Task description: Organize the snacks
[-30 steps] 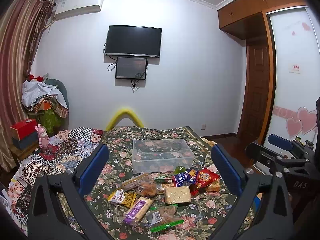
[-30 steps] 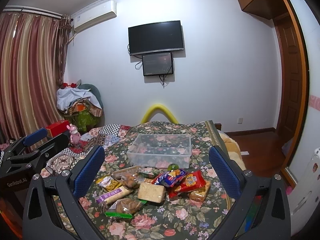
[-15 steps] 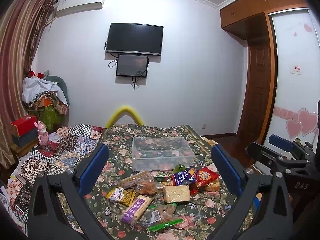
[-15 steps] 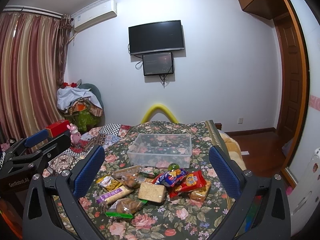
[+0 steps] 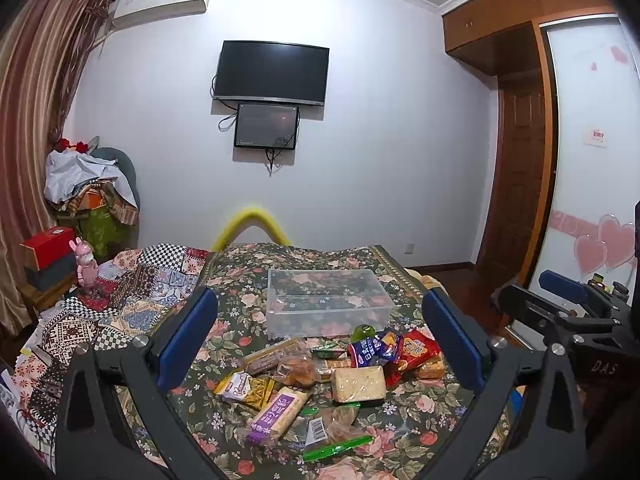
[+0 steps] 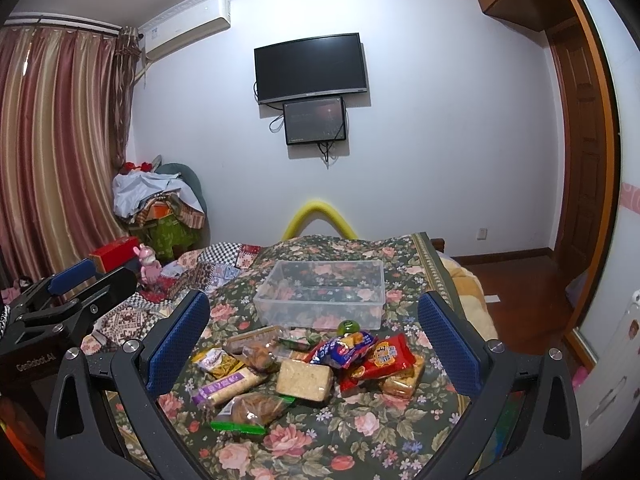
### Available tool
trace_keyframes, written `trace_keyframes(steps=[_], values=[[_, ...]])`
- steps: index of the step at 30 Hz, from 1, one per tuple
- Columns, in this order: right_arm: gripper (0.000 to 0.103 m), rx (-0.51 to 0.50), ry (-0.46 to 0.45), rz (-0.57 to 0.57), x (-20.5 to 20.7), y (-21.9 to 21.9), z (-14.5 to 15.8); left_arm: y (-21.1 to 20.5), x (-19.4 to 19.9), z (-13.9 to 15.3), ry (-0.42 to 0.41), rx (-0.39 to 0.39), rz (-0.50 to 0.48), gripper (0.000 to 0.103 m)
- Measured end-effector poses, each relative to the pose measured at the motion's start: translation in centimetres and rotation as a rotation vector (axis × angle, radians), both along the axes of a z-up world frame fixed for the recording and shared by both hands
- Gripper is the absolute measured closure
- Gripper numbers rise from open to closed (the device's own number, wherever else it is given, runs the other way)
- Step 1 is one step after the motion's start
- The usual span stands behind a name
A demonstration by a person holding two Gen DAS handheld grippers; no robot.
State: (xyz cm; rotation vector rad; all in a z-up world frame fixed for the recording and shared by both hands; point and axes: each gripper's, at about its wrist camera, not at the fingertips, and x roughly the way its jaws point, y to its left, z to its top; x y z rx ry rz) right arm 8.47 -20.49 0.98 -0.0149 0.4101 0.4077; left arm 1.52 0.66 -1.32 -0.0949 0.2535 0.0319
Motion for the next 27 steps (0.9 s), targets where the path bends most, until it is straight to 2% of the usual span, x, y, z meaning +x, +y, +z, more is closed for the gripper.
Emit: trace_keyframes(steps=[5, 13, 17, 20, 23, 27], values=[[0.000, -0.021, 0.032, -0.010, 0.8, -0.2, -0.9, 0.8, 0.9, -1.6, 0.046, 0.006, -0.026, 0.000], [0.000, -0.052, 0.149, -0.011, 3.0, -0.4, -4.0, 2.3, 3.4, -5.7, 0.199, -0.002, -0.064, 0.001], [0.000, -0.055, 0.216, 0.016, 3.9, 0.1, -5.6, 3.3, 4.9, -8.1, 0.289, -0.023, -0.063, 0.018], [0.000, -0.061, 0.279, 0.047, 4.8, 0.9, -7.0, 4.2, 5.9, -9.8, 0.347, -0.040, -0.067, 0.026], [0.001, -0.080, 0.329, 0.075, 5.4, 2.0, -8.4, 4.9, 6.8, -11.3, 0.405, -0.056, -0.084, 0.031], [0.008, -0.104, 0.403, 0.104, 6.1, 3.6, -10.2, 5.9, 7.9, -13.3, 0.464, -0.088, -0.085, 0.035]])
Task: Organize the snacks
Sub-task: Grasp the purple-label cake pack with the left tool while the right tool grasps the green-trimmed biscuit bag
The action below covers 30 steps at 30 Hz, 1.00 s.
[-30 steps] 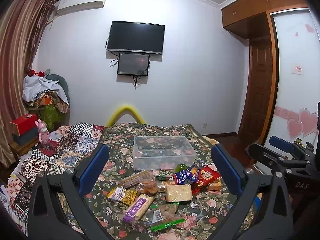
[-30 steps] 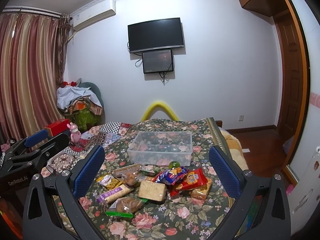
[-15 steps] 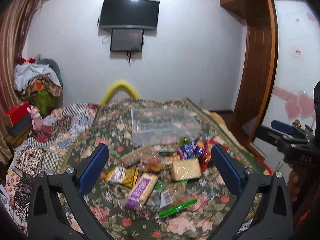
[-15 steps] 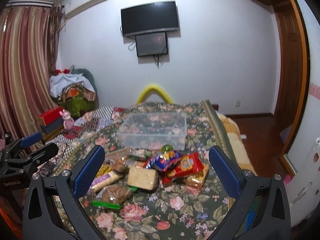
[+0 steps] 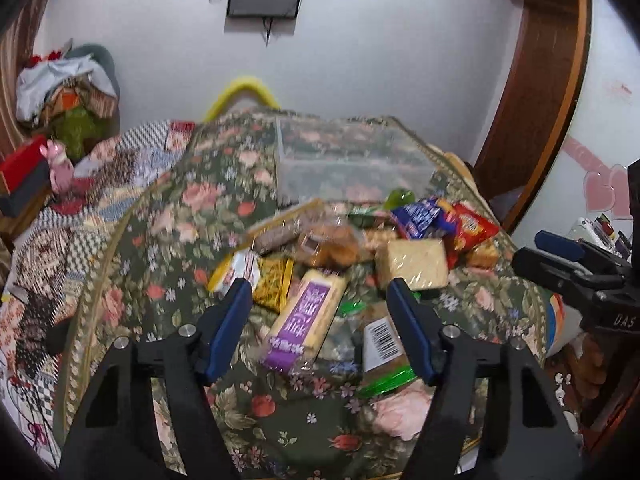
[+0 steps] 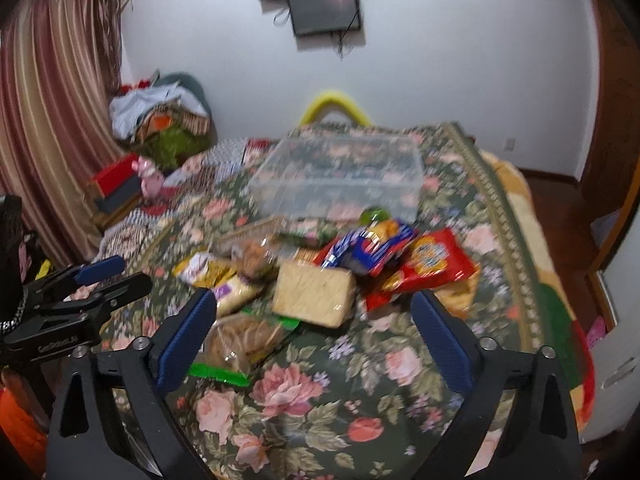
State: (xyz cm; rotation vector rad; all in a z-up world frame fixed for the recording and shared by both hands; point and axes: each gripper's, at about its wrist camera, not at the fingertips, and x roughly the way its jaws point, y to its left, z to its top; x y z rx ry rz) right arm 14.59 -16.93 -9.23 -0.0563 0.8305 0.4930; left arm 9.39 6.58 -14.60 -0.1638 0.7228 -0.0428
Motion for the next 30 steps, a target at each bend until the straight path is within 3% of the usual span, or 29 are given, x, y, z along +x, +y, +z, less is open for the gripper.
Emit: trace_keyframes(steps=[5, 18, 22, 30], values=[[0.008, -0.019, 0.067, 0.037, 0.8, 2.3, -2.1, 1.2, 0.8, -2.2, 0.056, -0.002, 0.005, 0.041], [0.010, -0.077, 0.258, 0.090, 2.2, 7.3, -7.4, 3.2, 1.7, -5.6, 0.138, -0.035, -0.050, 0.043], [0.012, -0.110, 0.287, 0.082, 2.5, 7.2, -8.6, 3.4, 2.3, -6.3, 0.154, -0.048, -0.068, 0.043], [0.021, -0.078, 0.313, 0.099, 2.4, 5.5, -8.6, 1.9, 4.9, -8.0, 0.198, -0.049, -0.122, 0.043]])
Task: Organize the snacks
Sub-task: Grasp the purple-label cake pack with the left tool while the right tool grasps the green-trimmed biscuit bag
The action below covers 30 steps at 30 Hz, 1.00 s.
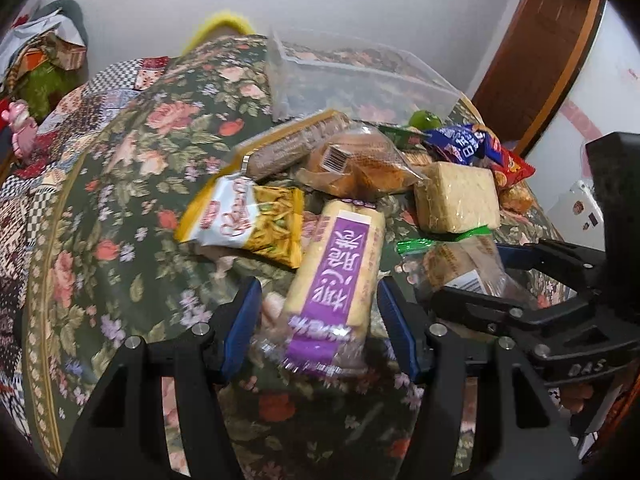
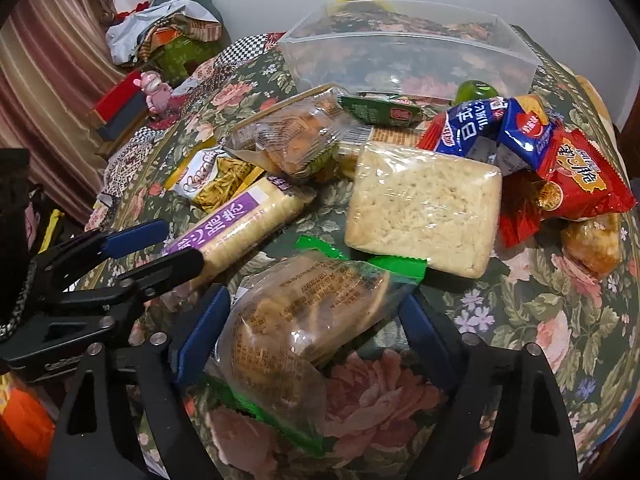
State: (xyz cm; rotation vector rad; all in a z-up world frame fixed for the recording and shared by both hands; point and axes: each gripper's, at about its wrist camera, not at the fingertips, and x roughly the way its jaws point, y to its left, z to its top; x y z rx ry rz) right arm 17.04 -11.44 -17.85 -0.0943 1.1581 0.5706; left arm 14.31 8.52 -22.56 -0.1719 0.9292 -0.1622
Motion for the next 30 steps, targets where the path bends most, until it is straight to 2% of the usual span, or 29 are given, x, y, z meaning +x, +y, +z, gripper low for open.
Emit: trace_keyframes(steps=[10, 15, 17, 30], values=[[0.030, 0.034, 0.000, -0.010, -0.1, -1.3, -0.1, -1.4, 2.9, -1.9, 0.021, 0.015, -0.041, 0.043], [0.033, 0.054, -0.004, -0.019, -0.2, -1.9, 0.1, -1.8, 3.3, -2.1, 0.002, 0.028, -0.046, 0.044], [0.034, 0.056, -0.006, -0.020, -0.4, -2.0, 0.1, -2.1, 3.1, -2.1, -0.006, 0.020, -0.057, 0.057], [0.042, 0.062, -0.024, -0.028, -0.8, -2.2, 1.2, -2.5, -0.9, 0.1, -0.020, 0.042, -0.058, 0.058]])
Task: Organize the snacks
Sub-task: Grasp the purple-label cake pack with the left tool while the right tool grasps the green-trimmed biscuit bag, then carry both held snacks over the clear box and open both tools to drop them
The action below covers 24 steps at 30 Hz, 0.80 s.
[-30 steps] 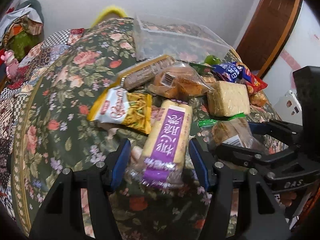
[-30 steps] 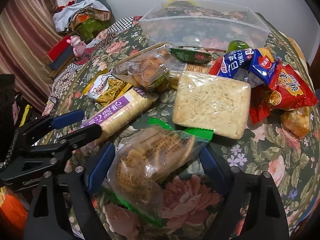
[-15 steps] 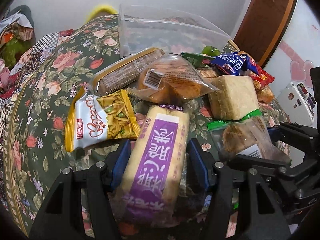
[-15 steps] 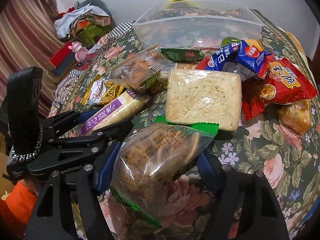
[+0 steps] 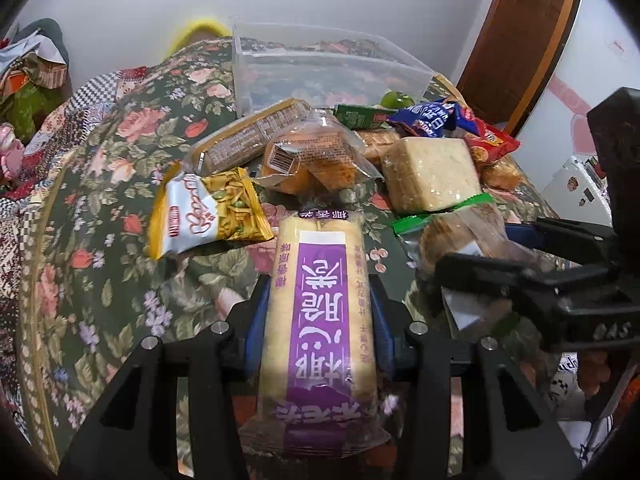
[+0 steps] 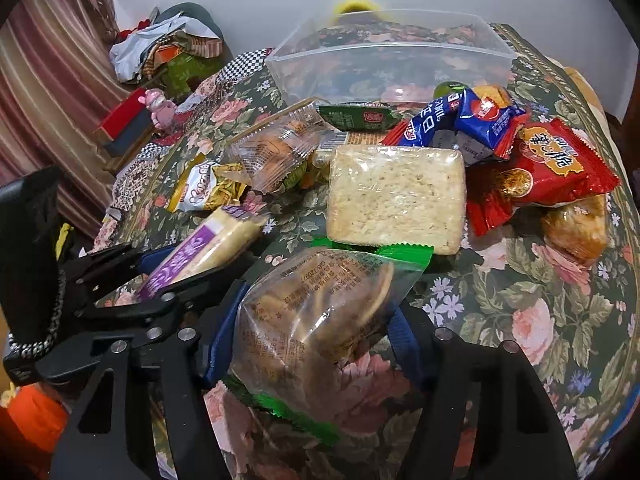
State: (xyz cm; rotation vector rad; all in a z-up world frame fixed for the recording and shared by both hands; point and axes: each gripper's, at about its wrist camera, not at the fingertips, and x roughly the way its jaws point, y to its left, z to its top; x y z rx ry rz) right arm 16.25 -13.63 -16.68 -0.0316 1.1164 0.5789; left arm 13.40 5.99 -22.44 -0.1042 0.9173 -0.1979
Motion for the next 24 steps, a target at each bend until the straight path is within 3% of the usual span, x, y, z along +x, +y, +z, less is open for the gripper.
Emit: trace_keyframes(steps=[10, 19, 24], values=[[0.048, 0.032, -0.068, -0.003, -0.8, -0.1, 2.3, 0.2, -2.1, 4.1, -0.097, 0.006, 0.035, 0.058], [0.049, 0.049, -0.175, -0.032, 0.0, -1.1, 5.2, 0.4, -1.5, 7.2, -0.173, -0.028, 0.088, 0.058], [0.049, 0.052, -0.249, -0.057, 1.3, -2.0, 7.1, 0.7, -0.3, 8.7, -0.221, -0.009, 0.117, 0.058]])
